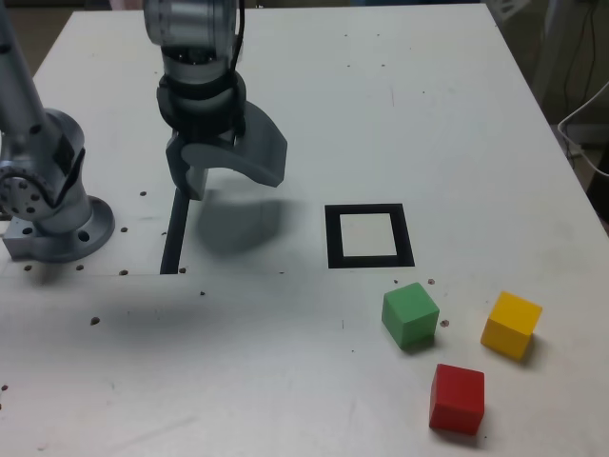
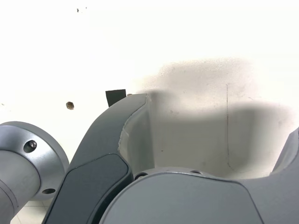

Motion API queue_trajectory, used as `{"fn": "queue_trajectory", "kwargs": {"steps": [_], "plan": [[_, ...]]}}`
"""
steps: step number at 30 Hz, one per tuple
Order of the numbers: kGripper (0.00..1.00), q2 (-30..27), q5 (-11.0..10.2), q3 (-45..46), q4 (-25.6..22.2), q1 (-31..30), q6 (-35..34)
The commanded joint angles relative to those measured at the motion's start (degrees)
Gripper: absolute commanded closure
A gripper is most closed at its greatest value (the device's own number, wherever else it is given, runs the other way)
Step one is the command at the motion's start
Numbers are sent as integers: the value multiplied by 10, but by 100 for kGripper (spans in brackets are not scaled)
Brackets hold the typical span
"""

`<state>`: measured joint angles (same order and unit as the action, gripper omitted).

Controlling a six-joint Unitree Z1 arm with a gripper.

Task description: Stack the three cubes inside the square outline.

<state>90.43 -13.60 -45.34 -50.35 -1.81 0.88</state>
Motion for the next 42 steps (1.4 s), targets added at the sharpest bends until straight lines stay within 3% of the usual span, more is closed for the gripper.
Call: {"fn": "queue_trajectory", "kwargs": {"steps": [1,10,21,35,42], "plan": [[0,0,1,0,-1,0,-1],[1,8,21,-2,-24,0,-5],[1,-16,76,-48,-69,-29,-10],[2,38,100,-252,-223,-145,-63],[2,99,131,-338,-238,-201,-116]]}}
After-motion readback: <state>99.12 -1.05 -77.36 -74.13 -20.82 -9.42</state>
